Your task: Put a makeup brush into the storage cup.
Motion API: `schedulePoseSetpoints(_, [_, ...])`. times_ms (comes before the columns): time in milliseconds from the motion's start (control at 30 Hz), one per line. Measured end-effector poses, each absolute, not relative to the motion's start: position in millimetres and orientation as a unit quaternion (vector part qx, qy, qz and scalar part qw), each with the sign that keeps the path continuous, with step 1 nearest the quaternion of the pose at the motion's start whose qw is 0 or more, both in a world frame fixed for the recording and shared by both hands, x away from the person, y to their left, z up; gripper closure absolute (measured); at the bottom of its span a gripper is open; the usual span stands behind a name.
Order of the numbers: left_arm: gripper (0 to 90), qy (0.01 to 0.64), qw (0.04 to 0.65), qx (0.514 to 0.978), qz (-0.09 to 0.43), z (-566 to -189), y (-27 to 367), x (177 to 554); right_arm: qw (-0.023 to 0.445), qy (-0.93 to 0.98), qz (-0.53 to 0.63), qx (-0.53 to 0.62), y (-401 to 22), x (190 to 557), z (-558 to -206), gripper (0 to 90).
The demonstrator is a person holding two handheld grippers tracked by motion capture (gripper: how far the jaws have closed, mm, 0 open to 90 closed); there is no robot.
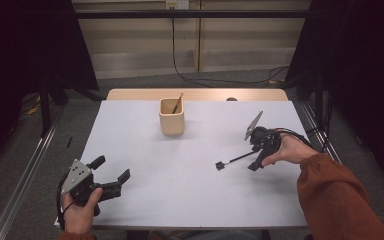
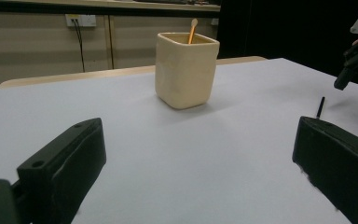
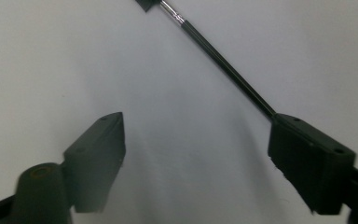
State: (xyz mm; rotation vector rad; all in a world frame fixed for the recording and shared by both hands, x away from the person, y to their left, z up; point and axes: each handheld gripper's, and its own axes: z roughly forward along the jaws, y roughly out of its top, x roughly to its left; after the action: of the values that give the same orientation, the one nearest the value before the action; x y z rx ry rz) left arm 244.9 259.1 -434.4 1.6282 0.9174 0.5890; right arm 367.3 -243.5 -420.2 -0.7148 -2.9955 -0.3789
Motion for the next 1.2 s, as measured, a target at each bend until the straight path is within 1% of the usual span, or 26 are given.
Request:
schedulePoseSetpoints(100, [2.6, 0.386, 0.556, 0.691, 0.251, -434.5, 258.4, 244.9, 0.013, -0.966, -0.121, -0.229, -243.7, 373.8, -419.8, 29.1])
schedulePoseSetpoints(167, [2.5, 0.386, 0.556, 0.692, 0.251, -434.4, 258.4, 244.6, 0.021, -0.967, -0.123, -0.224, -243.6, 377.9, -421.9, 36.6])
schedulePoseSetpoints(267, [2.5, 0.385, 0.557, 0.692, 0.250, -434.5, 258.0, 244.2, 0.021, -0.968, -0.106, -0.227, -243.8, 383.5, -428.3, 41.2])
schedulePoseSetpoints(300, [2.6, 0.385, 0.557, 0.692, 0.249, -434.5, 257.7, 244.0, 0.014, -0.968, -0.099, -0.229, -244.5, 385.5, -430.0, 41.0])
schedulePoseSetpoints(333, [2.5, 0.385, 0.557, 0.693, 0.249, -434.6, 257.7, 244.0, 0.011, -0.967, -0.097, -0.233, -246.2, 387.9, -430.3, 44.2])
schedulePoseSetpoints(500, [2.5, 0.382, 0.558, 0.694, 0.247, -434.6, 257.4, 244.5, -0.007, -0.968, -0.096, -0.230, -251.1, 393.2, -427.6, 50.0])
schedulePoseSetpoints(600, [2.3, 0.381, 0.559, 0.694, 0.244, -434.4, 256.9, 244.2, -0.018, -0.968, -0.100, -0.228, -251.3, 395.3, -426.3, 49.9])
schedulePoseSetpoints(900, [2.3, 0.380, 0.560, 0.695, 0.242, -434.9, 257.1, 244.4, -0.013, -0.974, -0.067, -0.215, -241.9, 402.8, -434.8, 51.6])
schedulePoseSetpoints(1000, [2.3, 0.377, 0.560, 0.697, 0.240, -434.5, 256.4, 243.7, -0.018, -0.974, -0.066, -0.218, -240.7, 405.4, -437.7, 48.9])
schedulePoseSetpoints(1200, [2.3, 0.377, 0.560, 0.697, 0.242, -434.9, 256.2, 244.4, -0.011, -0.976, -0.050, -0.212, -239.5, 407.0, -445.5, 50.1])
